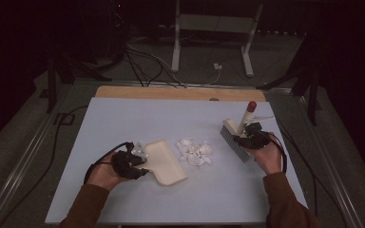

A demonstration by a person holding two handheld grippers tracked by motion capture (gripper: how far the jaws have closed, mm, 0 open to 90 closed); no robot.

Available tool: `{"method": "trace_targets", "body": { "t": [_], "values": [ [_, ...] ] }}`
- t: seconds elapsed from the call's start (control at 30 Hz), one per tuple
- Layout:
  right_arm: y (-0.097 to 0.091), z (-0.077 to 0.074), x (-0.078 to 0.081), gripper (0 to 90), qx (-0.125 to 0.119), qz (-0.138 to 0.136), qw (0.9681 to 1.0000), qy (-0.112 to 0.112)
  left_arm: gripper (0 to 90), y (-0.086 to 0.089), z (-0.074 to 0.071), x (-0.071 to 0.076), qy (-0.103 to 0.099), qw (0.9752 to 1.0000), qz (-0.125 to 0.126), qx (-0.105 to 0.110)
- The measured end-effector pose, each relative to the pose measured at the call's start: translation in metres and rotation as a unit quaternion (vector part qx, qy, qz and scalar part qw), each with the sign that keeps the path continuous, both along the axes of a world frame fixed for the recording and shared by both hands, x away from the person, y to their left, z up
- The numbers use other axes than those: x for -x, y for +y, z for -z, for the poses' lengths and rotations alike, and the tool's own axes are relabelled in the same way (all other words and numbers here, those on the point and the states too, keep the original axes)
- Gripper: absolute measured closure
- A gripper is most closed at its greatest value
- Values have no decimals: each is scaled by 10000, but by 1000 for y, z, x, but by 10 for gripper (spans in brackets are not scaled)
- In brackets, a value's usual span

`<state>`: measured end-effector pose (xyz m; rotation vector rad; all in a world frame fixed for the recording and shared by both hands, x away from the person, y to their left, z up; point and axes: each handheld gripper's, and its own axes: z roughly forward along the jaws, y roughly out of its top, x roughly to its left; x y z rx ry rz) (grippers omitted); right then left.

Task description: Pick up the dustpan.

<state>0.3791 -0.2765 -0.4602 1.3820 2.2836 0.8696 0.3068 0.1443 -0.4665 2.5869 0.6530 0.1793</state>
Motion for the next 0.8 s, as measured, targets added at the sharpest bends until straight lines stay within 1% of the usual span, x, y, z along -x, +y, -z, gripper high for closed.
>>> {"method": "trace_targets", "body": {
  "t": [0.23,0.37,0.5,0.7,0.8],
  "values": [
    [0,0,0,671,-3,10,10000,-1,667,-5,-1,-3,21,9999,92,-51],
    [1,0,0,671,-18,32,10000,4,667,-8,0,-5,41,9999,108,-42],
    [3,0,1,671,-11,38,10000,13,667,-10,2,-6,53,9999,84,12],
    [6,-1,2,671,18,10,10000,8,667,-11,4,-9,92,9999,96,-22],
    [7,-1,2,671,13,39,10000,21,667,-12,4,-9,89,9999,76,22]
  ]
}}
